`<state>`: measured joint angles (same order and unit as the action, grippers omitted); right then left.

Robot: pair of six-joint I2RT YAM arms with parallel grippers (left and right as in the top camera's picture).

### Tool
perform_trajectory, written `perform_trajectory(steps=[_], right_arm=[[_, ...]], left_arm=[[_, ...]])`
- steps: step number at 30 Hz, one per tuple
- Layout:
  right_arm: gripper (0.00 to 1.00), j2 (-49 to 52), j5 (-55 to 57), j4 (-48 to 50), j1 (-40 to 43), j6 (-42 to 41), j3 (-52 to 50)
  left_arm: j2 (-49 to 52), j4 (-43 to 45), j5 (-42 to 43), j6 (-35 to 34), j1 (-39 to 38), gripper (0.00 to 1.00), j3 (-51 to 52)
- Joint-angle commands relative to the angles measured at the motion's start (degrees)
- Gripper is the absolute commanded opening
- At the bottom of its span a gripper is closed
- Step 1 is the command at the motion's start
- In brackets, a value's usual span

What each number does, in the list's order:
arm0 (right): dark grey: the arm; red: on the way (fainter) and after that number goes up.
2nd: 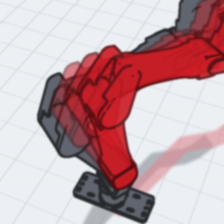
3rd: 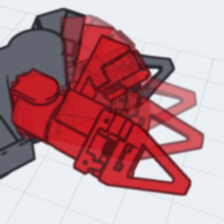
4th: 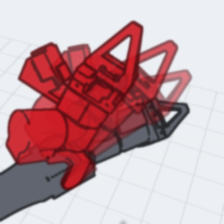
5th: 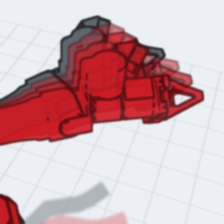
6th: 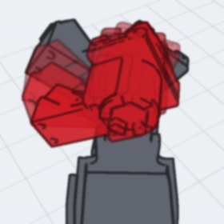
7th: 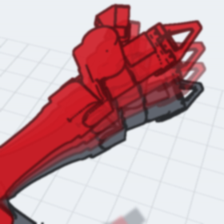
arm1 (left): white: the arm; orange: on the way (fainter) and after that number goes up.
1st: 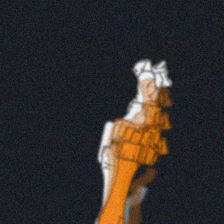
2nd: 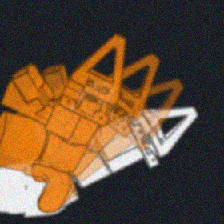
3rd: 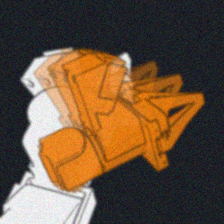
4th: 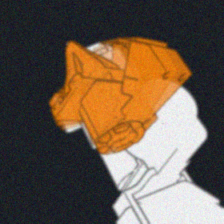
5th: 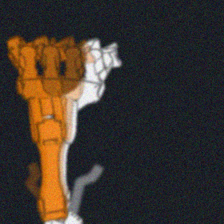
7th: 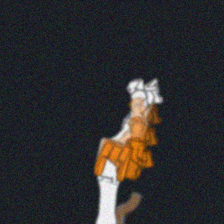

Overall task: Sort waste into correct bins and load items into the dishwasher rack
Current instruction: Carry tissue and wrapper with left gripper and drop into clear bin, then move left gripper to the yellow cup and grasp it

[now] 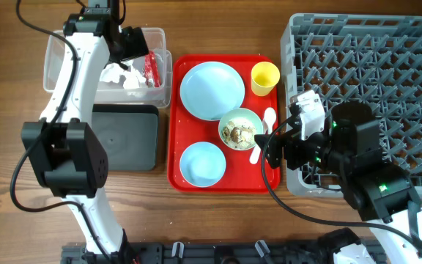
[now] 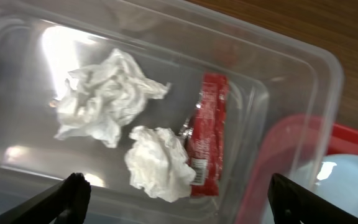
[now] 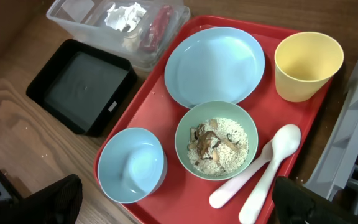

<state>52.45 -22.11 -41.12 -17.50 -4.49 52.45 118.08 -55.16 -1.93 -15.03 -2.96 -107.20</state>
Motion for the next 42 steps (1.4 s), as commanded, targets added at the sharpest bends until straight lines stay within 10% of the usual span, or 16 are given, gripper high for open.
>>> perform_trajectory(steps=[1,17,42], right_arm=[[1.00,0.3,-0.9,0.6,0.3,-0.4,1.3],[1.00,-11.4,9.0,5.6,0.3,-13.2,1.4],[1.00,-22.3,20.2,-7.3,0.3,-21.2,1.3]], left_arm=[[-1.8,0.1,10.5,4.9,-2.3,0.93,-0.3],[-2.1,6.8,17.3,5.6,-24.7,0.98,-0.6],[1.9,7.3,15.4,4.3,-27.4,0.98,-3.5]])
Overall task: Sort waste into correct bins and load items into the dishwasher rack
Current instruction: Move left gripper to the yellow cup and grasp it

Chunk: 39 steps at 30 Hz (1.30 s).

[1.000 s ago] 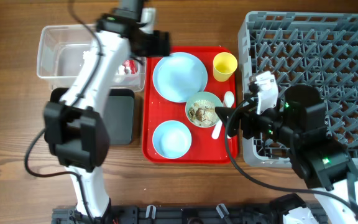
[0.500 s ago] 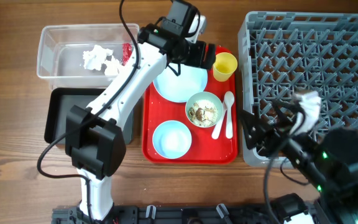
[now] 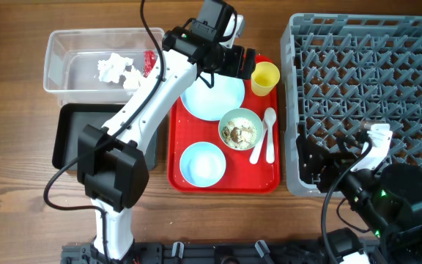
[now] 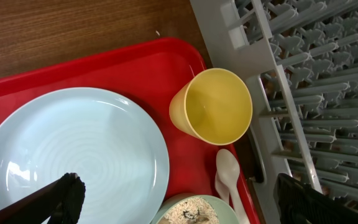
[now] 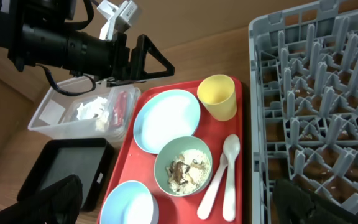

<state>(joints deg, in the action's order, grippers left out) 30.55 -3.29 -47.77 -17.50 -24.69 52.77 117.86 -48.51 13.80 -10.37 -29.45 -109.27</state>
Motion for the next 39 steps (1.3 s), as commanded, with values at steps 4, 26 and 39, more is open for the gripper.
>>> perform_trajectory(steps=[4,26,39], right_arm=[[1.00,-0.4,1.4,-1.3,0.3,-1.0,1.0],[1.00,0.3,1.4,-2.9,0.3,-0.9,0.8],[1.00,0.5,1.4,-3.1,0.3,-0.8,0.0]], left_arm=[[4.7,2.9,-0.3,-0.6,-2.0,0.97,-1.4],[14.5,13.6,-3.8,-6.8,-3.8,0.62,-1.4],[16.7,13.6,-5.0,-6.8,-5.2,0.27,-1.4]])
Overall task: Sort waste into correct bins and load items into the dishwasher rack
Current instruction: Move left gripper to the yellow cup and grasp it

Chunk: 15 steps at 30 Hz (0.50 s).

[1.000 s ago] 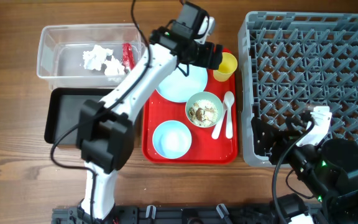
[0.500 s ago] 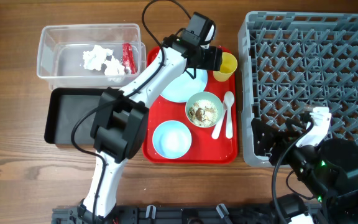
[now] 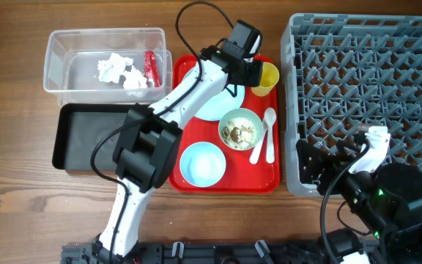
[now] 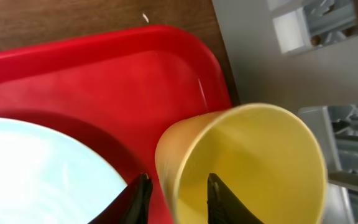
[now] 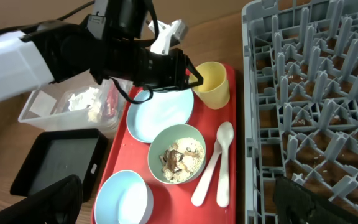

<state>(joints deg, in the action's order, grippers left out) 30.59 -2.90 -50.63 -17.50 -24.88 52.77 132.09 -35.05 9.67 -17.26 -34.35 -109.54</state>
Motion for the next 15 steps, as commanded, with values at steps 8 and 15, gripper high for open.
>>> perform_trajectory(steps=[8,15], right_arm=[[1.00,0.4,1.7,-0.2,0.3,-0.6,0.0],[1.00,0.4,1.6,0.0,0.3,-0.8,0.0]], left_arm=[[2.6,0.2,-1.9,0.0,-0.2,0.04,-1.2],[-1.2,-1.7,-1.6,-2.8,1.2,0.04,-1.2]])
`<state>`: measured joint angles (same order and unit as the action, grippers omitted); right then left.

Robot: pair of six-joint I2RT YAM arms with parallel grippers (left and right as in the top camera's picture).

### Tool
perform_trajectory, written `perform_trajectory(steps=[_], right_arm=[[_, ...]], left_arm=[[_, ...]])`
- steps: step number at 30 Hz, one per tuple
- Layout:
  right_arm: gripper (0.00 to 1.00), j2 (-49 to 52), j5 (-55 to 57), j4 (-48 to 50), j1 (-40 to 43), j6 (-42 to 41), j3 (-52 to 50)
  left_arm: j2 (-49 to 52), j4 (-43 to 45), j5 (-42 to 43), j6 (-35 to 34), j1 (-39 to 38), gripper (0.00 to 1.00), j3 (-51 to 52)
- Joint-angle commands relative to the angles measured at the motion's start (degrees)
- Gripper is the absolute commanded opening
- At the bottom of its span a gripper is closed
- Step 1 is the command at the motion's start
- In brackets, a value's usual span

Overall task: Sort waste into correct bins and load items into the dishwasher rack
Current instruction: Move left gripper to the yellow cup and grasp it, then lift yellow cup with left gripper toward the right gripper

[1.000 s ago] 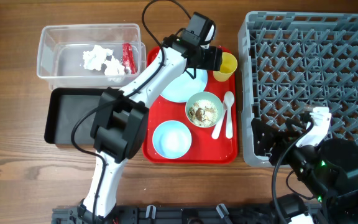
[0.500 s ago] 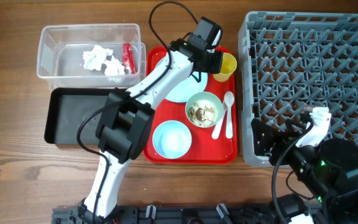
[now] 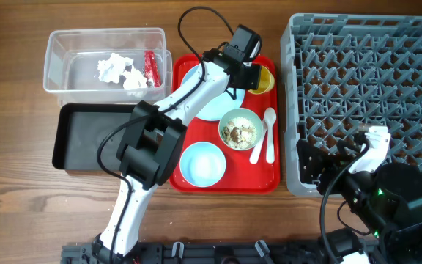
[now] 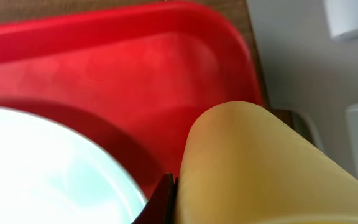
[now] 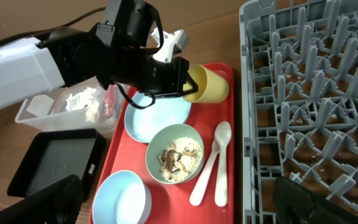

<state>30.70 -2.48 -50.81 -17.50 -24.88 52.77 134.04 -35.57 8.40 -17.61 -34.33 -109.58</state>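
Note:
A yellow cup [image 3: 263, 79] sits tipped at the far right corner of the red tray [image 3: 269, 174]. My left gripper [image 3: 247, 73] is shut on its wall; in the left wrist view the cup [image 4: 260, 168] fills the lower right, with one finger pressed against it. The tray also holds a large blue plate [image 5: 157, 118], a green bowl of food scraps [image 3: 240, 130], a small blue bowl [image 3: 201, 163] and two white spoons [image 3: 264, 141]. My right gripper [image 3: 304, 167] hangs open at the near left edge of the grey dishwasher rack [image 3: 372, 73].
A clear bin [image 3: 64, 62] with crumpled tissues and a red wrapper stands at the far left. A black bin [image 3: 86, 136] lies in front of it. My left arm reaches across the plate. The rack's upright tines crowd the right side.
My left gripper's jaws stood open astride the upright cup's rim. Now they are shut on the cup's wall and the cup is tipped. The right arm has not moved.
My left gripper was open over the clear bin, above the tissues and wrapper, while the right hung open over the tray. Then the left was above the plate and cup, and the right was back by the rack. Then the left was at the cup's rim, and now grips it.

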Motion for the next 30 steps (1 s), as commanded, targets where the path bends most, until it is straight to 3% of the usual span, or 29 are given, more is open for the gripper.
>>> perform_trajectory(steps=[1,6,13,18,24,30], right_arm=[[1.00,0.3,1.2,0.2,0.3,-0.8,0.0],[0.99,1.0,-1.9,1.5,0.3,-0.6,0.0],[1.00,8.4,-11.1,7.2,0.3,4.1,0.0],[1.00,16.0,-22.9,16.1,0.3,5.7,0.0],[0.99,22.3,-38.5,30.4,0.3,7.1,0.0],[0.99,28.7,-53.2,40.3,0.3,12.6,0.0]], left_arm=[[-4.4,-2.0,0.2,-2.6,1.6,0.04,-1.1],[-11.6,-8.9,12.3,-2.6,5.6,0.04,-1.1],[-19.7,-17.9,44.5,-1.7,17.4,0.04,-1.1],[-20.4,-27.5,64.4,6.0,25.7,0.04,-1.1],[-20.4,-43.8,70.7,18.6,29.2,0.04,-1.1],[-20.4,-50.5,73.0,23.9,27.8,0.04,-1.1]])
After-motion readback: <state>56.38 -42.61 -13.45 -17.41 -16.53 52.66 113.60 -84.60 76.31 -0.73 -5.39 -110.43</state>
